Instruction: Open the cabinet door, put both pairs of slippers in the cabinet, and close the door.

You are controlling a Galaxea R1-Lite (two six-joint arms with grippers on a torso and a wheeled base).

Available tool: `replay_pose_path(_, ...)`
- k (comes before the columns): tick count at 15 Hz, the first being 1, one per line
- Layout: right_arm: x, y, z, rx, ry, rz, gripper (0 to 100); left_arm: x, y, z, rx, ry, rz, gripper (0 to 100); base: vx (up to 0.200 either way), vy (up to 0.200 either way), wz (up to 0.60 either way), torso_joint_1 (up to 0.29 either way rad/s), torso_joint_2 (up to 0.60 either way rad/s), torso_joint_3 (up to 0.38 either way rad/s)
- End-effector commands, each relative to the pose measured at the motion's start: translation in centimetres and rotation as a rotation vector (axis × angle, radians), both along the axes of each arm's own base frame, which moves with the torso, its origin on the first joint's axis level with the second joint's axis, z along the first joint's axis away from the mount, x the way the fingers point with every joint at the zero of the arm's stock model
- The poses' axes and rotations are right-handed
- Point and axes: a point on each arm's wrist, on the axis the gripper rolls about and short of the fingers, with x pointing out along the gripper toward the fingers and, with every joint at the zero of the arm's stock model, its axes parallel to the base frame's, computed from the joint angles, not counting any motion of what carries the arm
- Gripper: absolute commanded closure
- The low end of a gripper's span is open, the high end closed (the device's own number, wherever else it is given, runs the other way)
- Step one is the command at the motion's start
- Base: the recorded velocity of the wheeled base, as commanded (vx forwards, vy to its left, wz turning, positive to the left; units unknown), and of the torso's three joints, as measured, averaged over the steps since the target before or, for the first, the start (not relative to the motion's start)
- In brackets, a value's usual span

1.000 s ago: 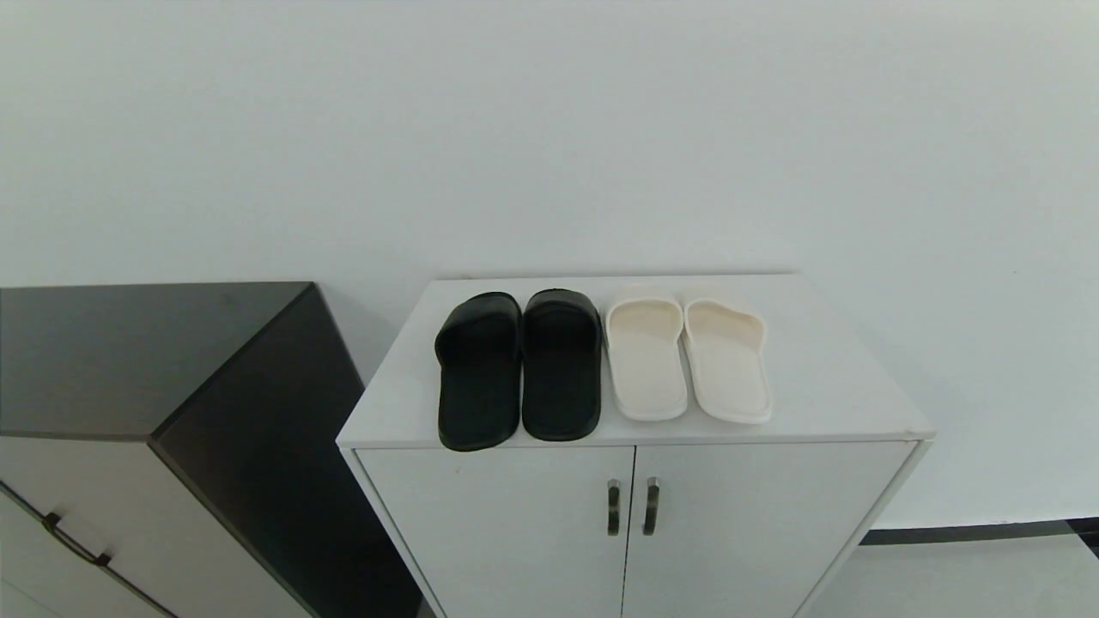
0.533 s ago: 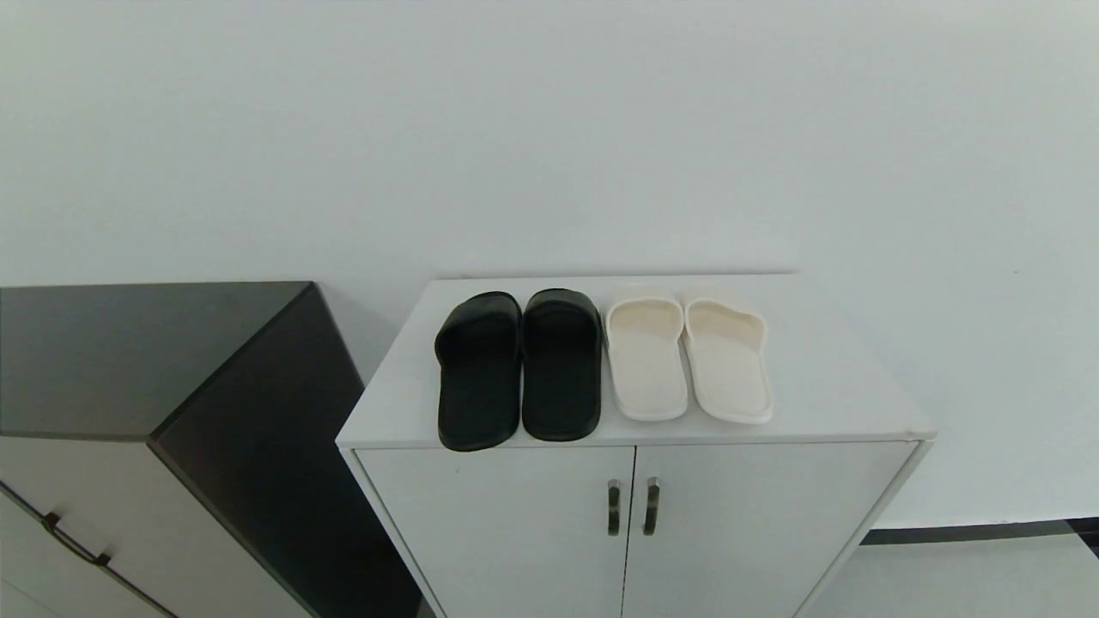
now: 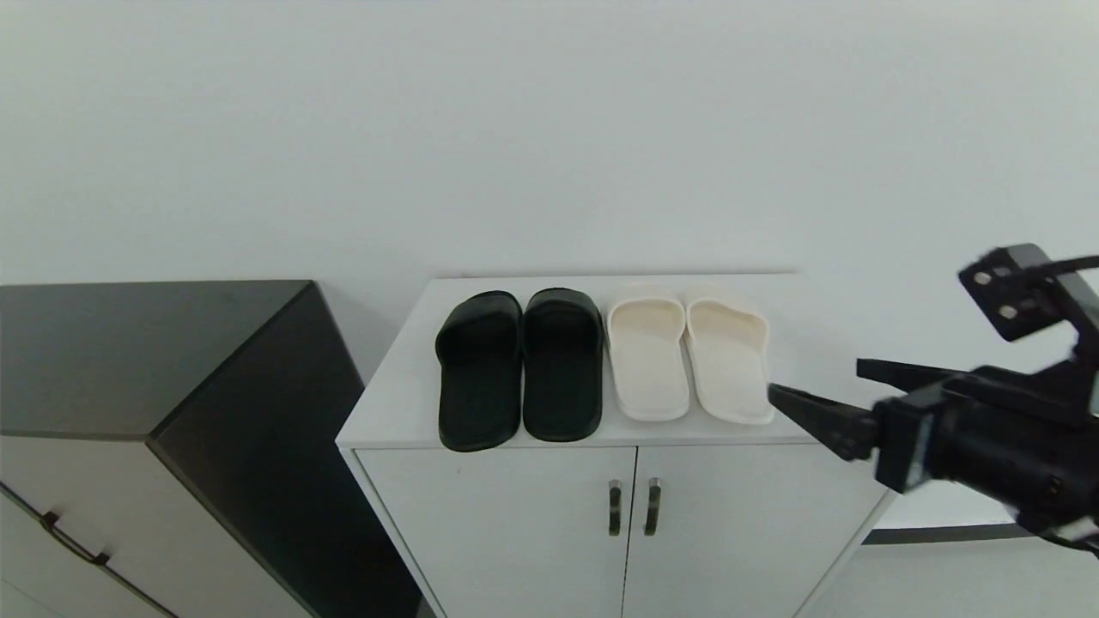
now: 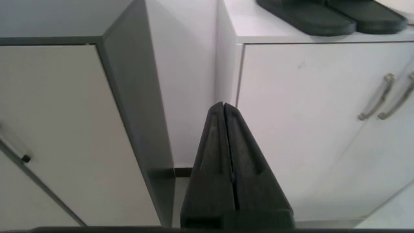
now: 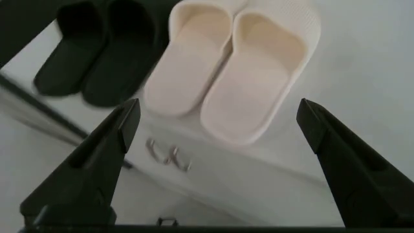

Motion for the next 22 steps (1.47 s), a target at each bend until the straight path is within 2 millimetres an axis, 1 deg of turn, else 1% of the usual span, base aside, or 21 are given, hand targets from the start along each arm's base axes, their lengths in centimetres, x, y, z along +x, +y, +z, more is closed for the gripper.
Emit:
replay_pose_path(1, 5.0, 6.2, -1.3, -0.066, 0.040, -0.068, 0, 0.0, 0.0, 0.0, 0.000, -0.001, 0.001, 100, 0.000, 0.000, 0.00, 0.000, 0.00, 0.000)
replay_pose_path(4, 8.5, 9.5, -1.9, -0.087, 0.023, -0.183, 0, 0.0, 0.0, 0.0, 0.000, 0.001, -0.001, 100, 0.000, 0.000, 0.00, 0.000, 0.00, 0.000)
replay_pose_path(5, 9.1, 10.1, -2.0, -0.089, 0.018, -0.208, 0, 0.0, 0.0, 0.0, 0.000, 0.001, 0.001, 100, 0.000, 0.000, 0.00, 0.000, 0.00, 0.000)
replay_pose_path(6, 10.6, 11.4, -2.0, -0.081, 0.000, -0.283, 0, 0.0, 0.0, 0.0, 0.000, 0.001, -0.001, 100, 0.000, 0.000, 0.00, 0.000, 0.00, 0.000)
replay_pose_path(8, 12.0, 12.7, -2.4, -0.078, -0.011, -0.326, 0, 0.0, 0.0, 0.0, 0.000, 0.001, -0.001, 100, 0.000, 0.000, 0.00, 0.000, 0.00, 0.000)
replay_pose_path(9, 12.4, 12.9, -2.4, -0.074, -0.013, -0.337, 0, 0.0, 0.0, 0.0, 0.000, 0.001, -0.001, 100, 0.000, 0.000, 0.00, 0.000, 0.00, 0.000)
replay_pose_path(13, 13.3, 13.3, -3.9, -0.069, 0.012, -0.374, 0, 0.0, 0.0, 0.0, 0.000, 0.001, 0.001, 100, 0.000, 0.000, 0.00, 0.000, 0.00, 0.000)
replay_pose_path(15, 14.3, 13.3, -4.0, -0.059, 0.010, -0.390, 0, 0.0, 0.0, 0.0, 0.000, -0.001, 0.001, 100, 0.000, 0.000, 0.00, 0.000, 0.00, 0.000)
replay_pose_path(16, 15.0, 13.2, -4.0, -0.053, 0.006, -0.404, 0, 0.0, 0.0, 0.0, 0.000, 0.001, 0.001, 100, 0.000, 0.000, 0.00, 0.000, 0.00, 0.000)
replay_pose_path(18, 17.0, 12.8, -4.3, -0.052, 0.005, -0.445, 0, 0.0, 0.0, 0.0, 0.000, 0.001, 0.001, 100, 0.000, 0.000, 0.00, 0.000, 0.00, 0.000)
replay_pose_path(20, 17.9, 12.7, -4.6, -0.058, 0.010, -0.460, 0, 0.0, 0.0, 0.0, -0.002, -0.001, -0.001, 100, 0.000, 0.000, 0.00, 0.000, 0.00, 0.000)
replay_pose_path(21, 18.5, 12.7, -4.4, -0.060, 0.011, -0.463, 0, 0.0, 0.0, 0.0, -0.002, 0.001, 0.001, 100, 0.000, 0.000, 0.00, 0.000, 0.00, 0.000)
replay_pose_path(22, 18.9, 13.0, -4.4, -0.066, 0.017, -0.463, 0, 0.0, 0.0, 0.0, -0.002, -0.001, -0.001, 100, 0.000, 0.000, 0.00, 0.000, 0.00, 0.000)
